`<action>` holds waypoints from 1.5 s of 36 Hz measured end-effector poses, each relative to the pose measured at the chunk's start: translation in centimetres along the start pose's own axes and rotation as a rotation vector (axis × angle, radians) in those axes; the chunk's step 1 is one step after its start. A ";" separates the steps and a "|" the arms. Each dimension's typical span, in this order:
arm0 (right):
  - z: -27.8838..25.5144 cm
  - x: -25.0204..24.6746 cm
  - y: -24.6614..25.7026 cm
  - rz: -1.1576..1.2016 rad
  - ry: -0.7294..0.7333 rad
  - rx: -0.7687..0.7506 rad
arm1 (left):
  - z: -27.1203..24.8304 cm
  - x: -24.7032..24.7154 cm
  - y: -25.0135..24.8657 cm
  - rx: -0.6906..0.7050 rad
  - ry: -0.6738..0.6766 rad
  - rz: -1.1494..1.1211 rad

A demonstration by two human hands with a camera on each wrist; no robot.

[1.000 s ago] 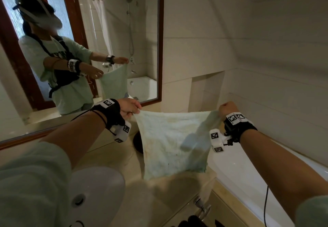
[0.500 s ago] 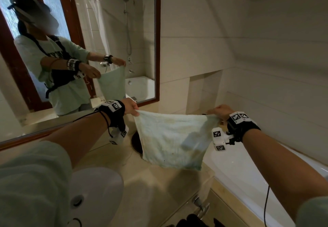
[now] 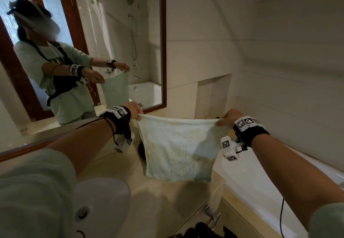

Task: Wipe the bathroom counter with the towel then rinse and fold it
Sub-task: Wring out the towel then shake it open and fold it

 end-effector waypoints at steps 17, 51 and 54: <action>1.0 0.8 0.6 0.076 -0.170 -0.009 | -0.6 -0.9 0.3 -0.004 -0.267 -0.321; -11.1 13.1 -10.3 0.439 0.670 0.265 | -11.6 12.1 8.9 -0.559 0.562 -0.688; -12.2 14.1 -10.8 0.378 0.764 0.262 | -12.5 13.7 9.7 -0.624 0.674 -0.643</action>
Point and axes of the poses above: each hand's wrist, its own z-axis towards the middle knuckle, its own x-axis out of the palm, y = z × x, the point moved 5 cm from there along z, towards the middle knuckle, and after that the axes turned 13 degrees about -y, right-handed, at the moved point
